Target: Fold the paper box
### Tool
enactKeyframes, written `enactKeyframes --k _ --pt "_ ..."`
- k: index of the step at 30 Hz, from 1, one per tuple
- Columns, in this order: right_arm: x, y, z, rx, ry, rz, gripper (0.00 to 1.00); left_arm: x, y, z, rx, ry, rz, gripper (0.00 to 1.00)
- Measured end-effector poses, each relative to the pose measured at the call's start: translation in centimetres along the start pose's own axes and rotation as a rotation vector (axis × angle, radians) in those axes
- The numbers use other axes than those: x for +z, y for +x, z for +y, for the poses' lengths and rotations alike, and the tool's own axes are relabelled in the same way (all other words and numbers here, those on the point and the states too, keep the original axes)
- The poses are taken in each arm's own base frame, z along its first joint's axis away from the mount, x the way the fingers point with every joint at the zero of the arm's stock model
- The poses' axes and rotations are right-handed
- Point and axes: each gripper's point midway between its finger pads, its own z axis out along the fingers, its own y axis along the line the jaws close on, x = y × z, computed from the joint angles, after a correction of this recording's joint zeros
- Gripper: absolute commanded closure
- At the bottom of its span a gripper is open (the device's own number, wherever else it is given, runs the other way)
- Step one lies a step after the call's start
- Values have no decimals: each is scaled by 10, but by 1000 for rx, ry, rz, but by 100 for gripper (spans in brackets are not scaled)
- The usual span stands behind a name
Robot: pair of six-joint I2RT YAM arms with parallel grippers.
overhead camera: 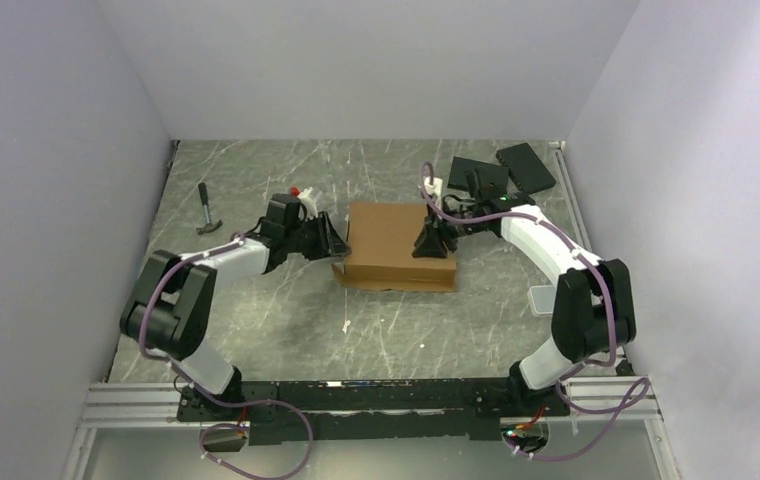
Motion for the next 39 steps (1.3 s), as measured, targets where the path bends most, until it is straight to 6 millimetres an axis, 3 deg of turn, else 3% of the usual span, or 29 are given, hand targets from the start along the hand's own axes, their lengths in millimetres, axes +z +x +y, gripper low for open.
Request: enactKeyframes --k 4,8,11,14,18,26,33,39 --pt "22 -16 -6 36 -12 34 70 -26 -6 -4 3 -49 -75 46" --pt "44 -29 -21 68 -3 57 71 -69 -18 -17 12 -51 -213 45" --pt "56 -24 -30 104 12 84 71 -93 -19 -25 -8 -27 -286 45" --pt "66 -14 -38 141 26 119 71 -102 -3 -21 -67 -22 -294 46" --pt "76 -8 -42 159 35 147 69 -98 24 0 -185 -76 -243 47" --pt "73 -11 -27 27 17 164 49 -75 37 19 -296 -133 -179 49" --pt "49 -1 -5 -212 43 193 31 -58 41 15 -310 -112 -158 51" --pt "36 30 4 -385 47 253 8 -46 43 8 -306 -105 -132 55"
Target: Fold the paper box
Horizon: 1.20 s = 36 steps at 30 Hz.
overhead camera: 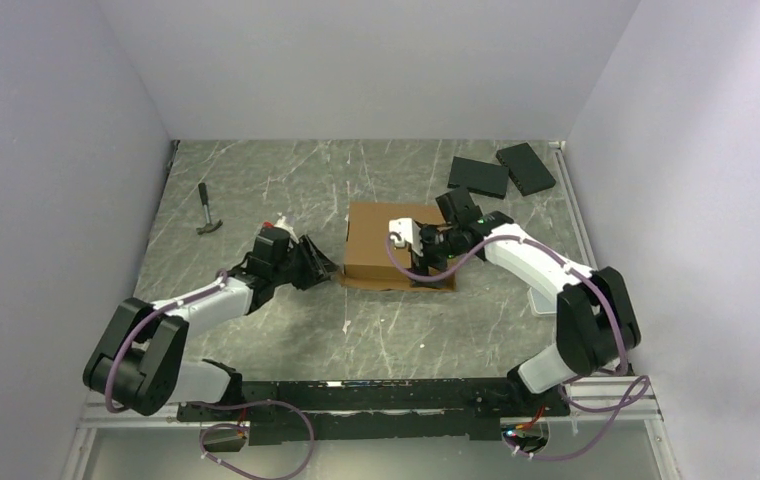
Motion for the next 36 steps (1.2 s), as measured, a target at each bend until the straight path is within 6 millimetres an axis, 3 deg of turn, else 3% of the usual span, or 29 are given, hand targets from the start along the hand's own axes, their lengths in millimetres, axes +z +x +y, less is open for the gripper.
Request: enactKeyframes --k 3,5,9,20,29,36 --pt "-4 11 11 -59 6 14 9 5 3 0 2 -13 9 65" --pt "-8 13 13 -85 21 18 11 7 5 2 4 -26 14 66" --pt "-8 10 1 -98 68 12 15 13 6 5 8 -52 16 66" --pt "4 14 -11 -7 91 12 20 26 9 8 47 -101 15 84" --pt "10 3 -16 23 110 5 22 26 14 13 71 -158 13 80" --pt "23 -7 -19 45 116 10 28 25 6 15 94 -202 -14 79"
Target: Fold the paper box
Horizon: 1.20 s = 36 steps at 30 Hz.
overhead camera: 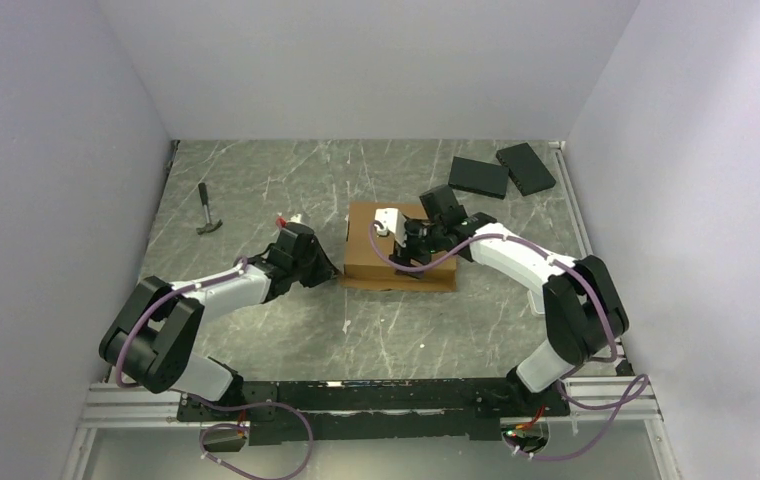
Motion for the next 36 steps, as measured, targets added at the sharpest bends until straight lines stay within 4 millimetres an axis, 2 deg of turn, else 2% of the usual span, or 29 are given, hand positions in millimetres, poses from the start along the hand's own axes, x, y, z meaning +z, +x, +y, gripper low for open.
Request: enactKeyframes --k 2,7,13,20,27,36 --pt "4 -4 -1 19 -7 -3 29 0 -4 -2 6 -1 -14 82" --pt "12 -19 -9 76 -20 -32 34 0 -6 -2 18 -1 -20 99" --pt "21 -29 -13 162 -44 -53 40 0 -7 -2 35 3 -22 100" --pt "33 -26 -9 254 -63 -43 41 0 -7 -3 44 4 -24 100" --pt "37 -34 -4 308 -67 -55 40 0 -5 -4 73 6 -24 100" --pt "46 -25 -3 347 -71 -24 41 1 -2 -5 137 29 -51 100"
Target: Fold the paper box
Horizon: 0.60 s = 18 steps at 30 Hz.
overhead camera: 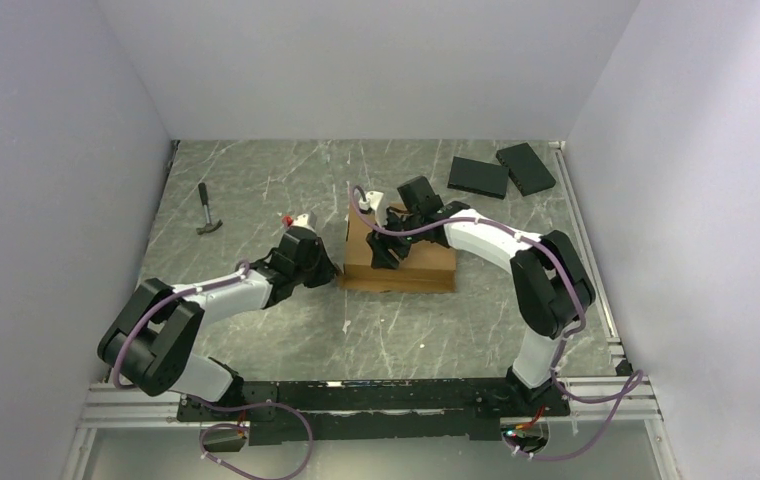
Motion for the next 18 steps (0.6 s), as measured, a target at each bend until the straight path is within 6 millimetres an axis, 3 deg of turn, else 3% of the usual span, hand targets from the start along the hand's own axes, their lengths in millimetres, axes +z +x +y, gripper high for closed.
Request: enactKeyframes --k 18 --pt "5 -4 -6 7 27 10 44 1 1 -4 77 48 -54 100"
